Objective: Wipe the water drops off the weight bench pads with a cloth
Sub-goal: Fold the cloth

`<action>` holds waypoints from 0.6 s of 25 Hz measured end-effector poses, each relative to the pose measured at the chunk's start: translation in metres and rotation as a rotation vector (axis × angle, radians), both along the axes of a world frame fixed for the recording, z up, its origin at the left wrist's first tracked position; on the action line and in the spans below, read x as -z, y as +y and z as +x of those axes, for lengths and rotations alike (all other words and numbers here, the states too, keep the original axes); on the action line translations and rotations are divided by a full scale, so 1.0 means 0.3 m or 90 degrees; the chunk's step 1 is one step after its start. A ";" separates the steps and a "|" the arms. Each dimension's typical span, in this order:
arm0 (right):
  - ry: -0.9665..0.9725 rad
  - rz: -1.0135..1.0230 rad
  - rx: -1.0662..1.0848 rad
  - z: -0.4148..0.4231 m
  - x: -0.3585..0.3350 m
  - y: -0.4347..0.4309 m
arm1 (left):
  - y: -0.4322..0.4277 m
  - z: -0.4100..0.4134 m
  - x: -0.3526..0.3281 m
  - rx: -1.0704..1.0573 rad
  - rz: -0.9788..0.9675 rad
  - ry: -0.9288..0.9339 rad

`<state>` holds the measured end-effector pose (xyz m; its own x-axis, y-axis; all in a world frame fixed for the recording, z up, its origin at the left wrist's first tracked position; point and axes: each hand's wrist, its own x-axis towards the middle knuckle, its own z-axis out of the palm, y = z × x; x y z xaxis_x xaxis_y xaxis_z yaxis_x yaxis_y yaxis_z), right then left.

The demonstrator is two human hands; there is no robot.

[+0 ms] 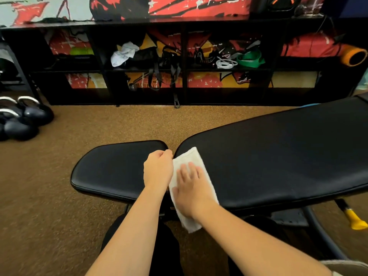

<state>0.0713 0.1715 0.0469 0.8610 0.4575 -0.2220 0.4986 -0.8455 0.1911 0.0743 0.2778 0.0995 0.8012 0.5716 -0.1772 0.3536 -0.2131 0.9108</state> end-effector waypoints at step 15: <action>0.188 0.461 -0.031 -0.326 -0.225 -0.555 | -0.120 -0.166 0.004 0.539 0.308 0.025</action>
<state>-0.0264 0.0050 0.1144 0.7883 0.6113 -0.0703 0.4822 -0.6847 -0.5465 0.0245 0.2419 0.0984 0.9788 -0.1730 -0.1099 -0.0611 -0.7579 0.6495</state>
